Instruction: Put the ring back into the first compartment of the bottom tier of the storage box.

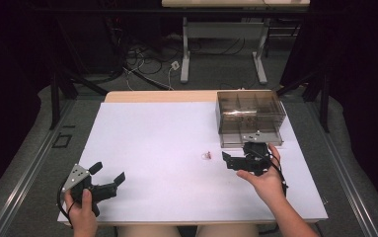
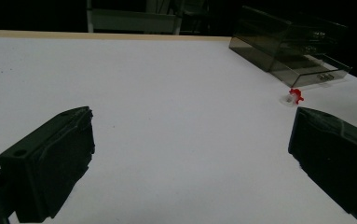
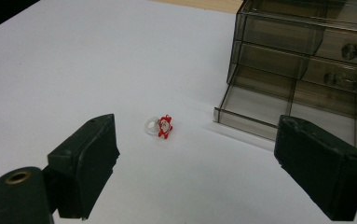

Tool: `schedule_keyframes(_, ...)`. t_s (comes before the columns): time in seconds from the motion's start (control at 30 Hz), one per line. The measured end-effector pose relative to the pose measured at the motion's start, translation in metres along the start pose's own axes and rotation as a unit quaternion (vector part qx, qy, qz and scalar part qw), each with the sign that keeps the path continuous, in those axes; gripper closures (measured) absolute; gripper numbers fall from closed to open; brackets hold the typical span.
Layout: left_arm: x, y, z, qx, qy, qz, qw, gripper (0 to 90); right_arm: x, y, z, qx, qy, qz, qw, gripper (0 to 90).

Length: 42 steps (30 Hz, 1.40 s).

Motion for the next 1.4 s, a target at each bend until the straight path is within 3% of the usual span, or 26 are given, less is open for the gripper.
schedule_keyframes(0.2,0.0,0.0,0.0,0.001,0.0,0.0,1.0,0.3,0.002,0.005,-0.003,0.001,-0.012,-0.013,0.9998,12.6)
schedule_keyframes(1.4,0.001,0.0,0.0,0.001,0.0,-0.001,1.0,0.3,0.025,0.022,-0.019,0.001,-0.013,-0.038,0.9992,14.9)
Point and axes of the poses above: each handheld gripper's, and its own axes: x roughly forward along the jaws, y roughly out of its top, z roughly to its right, the point moved 4 cm from there along x, roughly forward along the jaws, and after that the axes turned 12 degrees about -z, right-handed, at the moved point
